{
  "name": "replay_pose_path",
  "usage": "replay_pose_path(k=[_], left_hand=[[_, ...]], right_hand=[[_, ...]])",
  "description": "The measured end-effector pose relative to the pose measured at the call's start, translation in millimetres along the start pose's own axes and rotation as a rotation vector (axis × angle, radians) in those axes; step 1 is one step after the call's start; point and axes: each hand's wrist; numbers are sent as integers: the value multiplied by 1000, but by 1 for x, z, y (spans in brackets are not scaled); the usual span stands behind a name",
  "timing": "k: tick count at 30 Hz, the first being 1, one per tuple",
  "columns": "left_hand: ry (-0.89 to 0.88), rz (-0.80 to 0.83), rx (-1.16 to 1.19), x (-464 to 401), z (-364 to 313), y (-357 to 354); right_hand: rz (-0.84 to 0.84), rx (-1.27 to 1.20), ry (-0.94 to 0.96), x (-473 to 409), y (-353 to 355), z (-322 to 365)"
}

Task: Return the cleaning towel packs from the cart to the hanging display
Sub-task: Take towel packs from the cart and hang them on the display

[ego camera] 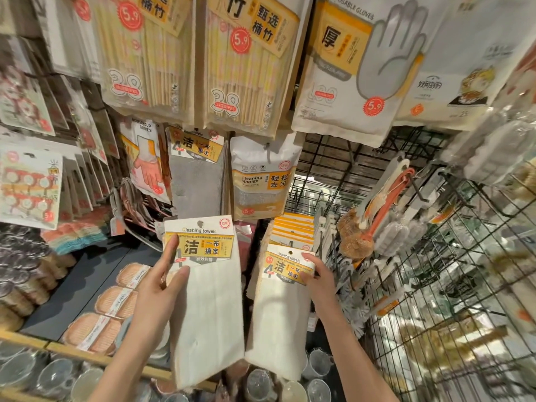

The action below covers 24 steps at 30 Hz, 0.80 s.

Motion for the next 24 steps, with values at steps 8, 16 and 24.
replay_pose_path(k=[8,16,24], left_hand=[[19,5,-27,-3,2,2],[31,-8,-26,-6,5,1],[13,11,9,-7,7,-4]], right_hand=[[-116,64,22,-24,-18,-16],[-17,264,1,-48,-26,-11],[96,381,-62,-47,-21,-15]])
Point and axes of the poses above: each hand's wrist, its own x-axis away from the middle knuckle, its own y-axis out of the back of the hand, z = x × y, and after that the axes turned 11 degrees about x, right-handed
